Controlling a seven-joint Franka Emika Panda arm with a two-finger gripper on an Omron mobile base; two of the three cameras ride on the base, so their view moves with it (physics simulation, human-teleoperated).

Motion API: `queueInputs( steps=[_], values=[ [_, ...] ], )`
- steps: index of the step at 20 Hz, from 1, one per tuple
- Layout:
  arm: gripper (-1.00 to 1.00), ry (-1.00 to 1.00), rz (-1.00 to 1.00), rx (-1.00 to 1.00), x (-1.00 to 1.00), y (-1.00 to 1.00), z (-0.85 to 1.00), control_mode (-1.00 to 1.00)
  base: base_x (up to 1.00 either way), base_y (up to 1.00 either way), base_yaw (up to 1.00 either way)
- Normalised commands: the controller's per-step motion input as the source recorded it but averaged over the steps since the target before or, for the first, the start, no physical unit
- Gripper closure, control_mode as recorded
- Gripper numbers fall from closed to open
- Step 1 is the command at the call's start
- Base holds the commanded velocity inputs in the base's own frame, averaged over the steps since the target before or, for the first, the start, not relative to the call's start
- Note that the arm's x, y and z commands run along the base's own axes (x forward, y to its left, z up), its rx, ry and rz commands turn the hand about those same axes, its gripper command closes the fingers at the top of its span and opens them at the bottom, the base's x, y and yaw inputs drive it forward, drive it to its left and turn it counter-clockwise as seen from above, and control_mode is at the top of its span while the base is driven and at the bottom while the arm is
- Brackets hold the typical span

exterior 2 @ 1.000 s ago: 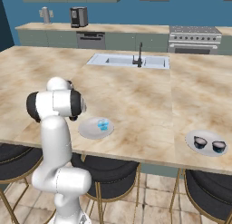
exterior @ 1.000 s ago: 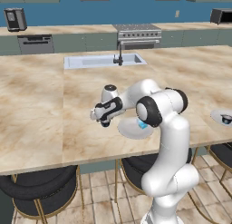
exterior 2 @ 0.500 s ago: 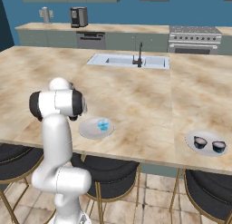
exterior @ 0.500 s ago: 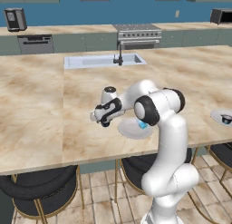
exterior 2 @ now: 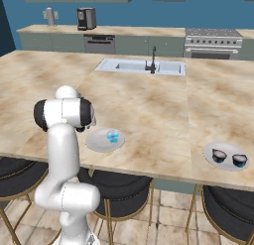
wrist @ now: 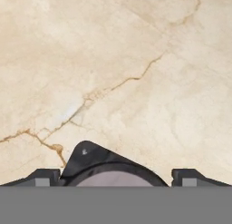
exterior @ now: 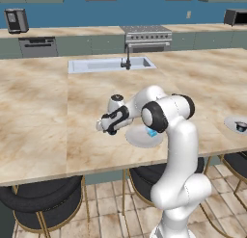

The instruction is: Place two yogurt containers on each plate.

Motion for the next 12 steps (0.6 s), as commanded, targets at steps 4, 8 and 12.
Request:
queueInputs(
  steps=[4, 8, 12],
  values=[
    [1.00, 0.00, 0.00, 0.00, 0.00, 0.00, 0.00, -1.00, 0.00, 0.00, 0.00],
    [1.00, 0.00, 0.00, 0.00, 0.00, 0.00, 0.00, -1.00, 0.00, 0.00, 0.00],
    [1.00, 0.00, 0.00, 0.00, -0.12, -0.11, 0.13, -1.00, 0.00, 0.00, 0.00]
  ],
)
